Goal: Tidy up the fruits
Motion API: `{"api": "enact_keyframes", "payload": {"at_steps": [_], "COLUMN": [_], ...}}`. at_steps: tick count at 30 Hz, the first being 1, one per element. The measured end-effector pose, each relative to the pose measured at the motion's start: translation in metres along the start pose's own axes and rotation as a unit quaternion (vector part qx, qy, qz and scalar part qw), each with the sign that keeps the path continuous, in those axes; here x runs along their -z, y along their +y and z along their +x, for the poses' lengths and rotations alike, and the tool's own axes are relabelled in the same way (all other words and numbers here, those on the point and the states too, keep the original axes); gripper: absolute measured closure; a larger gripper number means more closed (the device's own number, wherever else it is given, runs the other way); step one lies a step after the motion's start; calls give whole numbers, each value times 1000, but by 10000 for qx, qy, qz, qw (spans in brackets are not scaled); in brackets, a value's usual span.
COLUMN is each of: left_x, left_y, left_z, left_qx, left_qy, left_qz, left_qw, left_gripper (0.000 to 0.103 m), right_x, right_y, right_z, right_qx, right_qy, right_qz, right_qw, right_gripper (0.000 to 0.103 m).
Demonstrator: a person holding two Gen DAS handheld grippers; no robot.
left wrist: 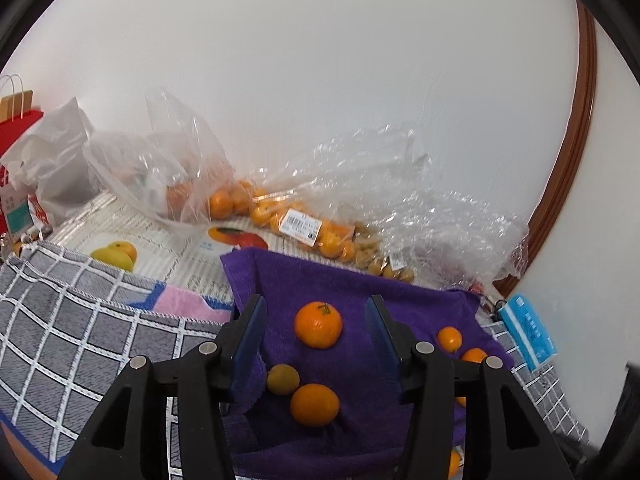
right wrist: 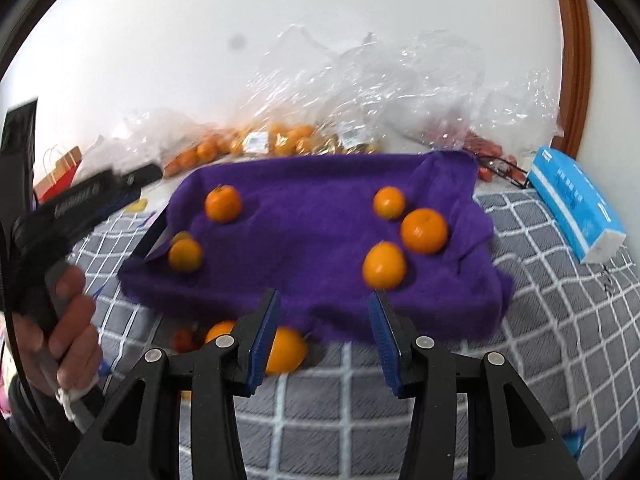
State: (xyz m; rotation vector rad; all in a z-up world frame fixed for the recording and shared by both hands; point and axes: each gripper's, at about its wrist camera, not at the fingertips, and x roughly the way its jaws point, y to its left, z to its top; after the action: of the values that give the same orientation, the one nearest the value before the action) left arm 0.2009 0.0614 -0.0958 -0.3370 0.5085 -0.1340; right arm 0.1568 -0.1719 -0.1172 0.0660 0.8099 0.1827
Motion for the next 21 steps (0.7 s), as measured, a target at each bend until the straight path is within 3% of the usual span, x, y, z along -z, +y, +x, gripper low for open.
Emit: {"api": "enact_keyframes", "payload": {"at_steps": [10,16,18,21], "left_x": [4,28,34,42], "left_y": [6,28,32,36], "left_z": [-52,-72,-72,-71], "left_qx": [-305,-321,-301,-290], "left_qy": [191,470,561,742], "left_qz": [409,281,215,141], "left_qw": [9985,9980,9977,9967], "left_gripper": [49,48,48,48], "right_x": [10,11,10,10], "right_y": [11,5,6,8], "right_z": [20,34,35,33], "right_qx": [-27,-277,-374,-357], "right_qy": [321,458,474,492], "right_qz": [250,668,709,691], "right_qw": [9992,9963,9957,9958], "right_gripper": [62,63,73,73]}}
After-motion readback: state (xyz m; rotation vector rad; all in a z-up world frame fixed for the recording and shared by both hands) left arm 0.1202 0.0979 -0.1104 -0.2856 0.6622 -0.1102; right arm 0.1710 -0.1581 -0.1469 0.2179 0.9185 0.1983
